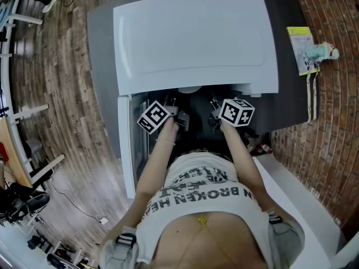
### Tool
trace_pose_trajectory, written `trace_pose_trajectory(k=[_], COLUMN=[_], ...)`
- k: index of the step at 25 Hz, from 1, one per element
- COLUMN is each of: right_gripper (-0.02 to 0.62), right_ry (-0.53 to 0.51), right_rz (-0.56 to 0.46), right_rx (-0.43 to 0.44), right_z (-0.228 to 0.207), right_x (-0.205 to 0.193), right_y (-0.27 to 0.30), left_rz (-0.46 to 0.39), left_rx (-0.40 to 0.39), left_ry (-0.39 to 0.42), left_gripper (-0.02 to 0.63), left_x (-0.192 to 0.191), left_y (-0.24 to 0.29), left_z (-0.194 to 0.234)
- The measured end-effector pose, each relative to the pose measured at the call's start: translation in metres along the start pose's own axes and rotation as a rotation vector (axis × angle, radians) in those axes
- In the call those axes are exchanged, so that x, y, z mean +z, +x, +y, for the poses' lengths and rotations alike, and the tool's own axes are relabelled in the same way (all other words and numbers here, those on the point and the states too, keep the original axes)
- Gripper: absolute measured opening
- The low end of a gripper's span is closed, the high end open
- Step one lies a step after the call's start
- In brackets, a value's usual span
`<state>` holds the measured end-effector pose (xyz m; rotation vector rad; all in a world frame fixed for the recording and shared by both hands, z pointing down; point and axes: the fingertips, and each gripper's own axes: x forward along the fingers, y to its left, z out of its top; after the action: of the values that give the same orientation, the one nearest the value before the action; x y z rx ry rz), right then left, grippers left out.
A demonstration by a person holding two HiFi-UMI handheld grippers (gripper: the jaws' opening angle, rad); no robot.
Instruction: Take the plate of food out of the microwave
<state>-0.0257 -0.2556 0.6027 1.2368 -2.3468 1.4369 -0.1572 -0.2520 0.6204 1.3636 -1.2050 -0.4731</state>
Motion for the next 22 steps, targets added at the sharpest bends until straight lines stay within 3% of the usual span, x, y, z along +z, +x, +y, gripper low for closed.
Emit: trace_pose_trajectory(k=[1,3,6,17,22], right_gripper=[0.019,0.094,0.115,0.115,0.077], right_ry=[0.009,0.033,0.085,0.15,0.145], right_rz=[0.003,0.014,0.025,0.034,0.038], right_rx=[0.012,0.034,0.056,0.09,0.064], right_z=[0.0,0.001,0.001,-0.002,-0.007], right_x=[-0.001,-0.004,-0.01,-0.017,-0.018], right_y=[0.001,0.003,0.007,0.019,0.021], left_rz=[0.0,0.0,0.002,0.024,0.027], left_rx=[0.002,0.003,0.002,0.007,0.006], left_ry=[-0.007,-0.023,-0.049,-0.063,-0.058], left_gripper=[0.037,0.035,0.032,0.031,0.031], left_x=[-0.001,-0.002,-0.004,-0.017,-0.016], left_y=[-0.001,-0.002,-0.004,-0.014,-0.014], left_z=[0.0,0.001,0.002,0.005,0.005])
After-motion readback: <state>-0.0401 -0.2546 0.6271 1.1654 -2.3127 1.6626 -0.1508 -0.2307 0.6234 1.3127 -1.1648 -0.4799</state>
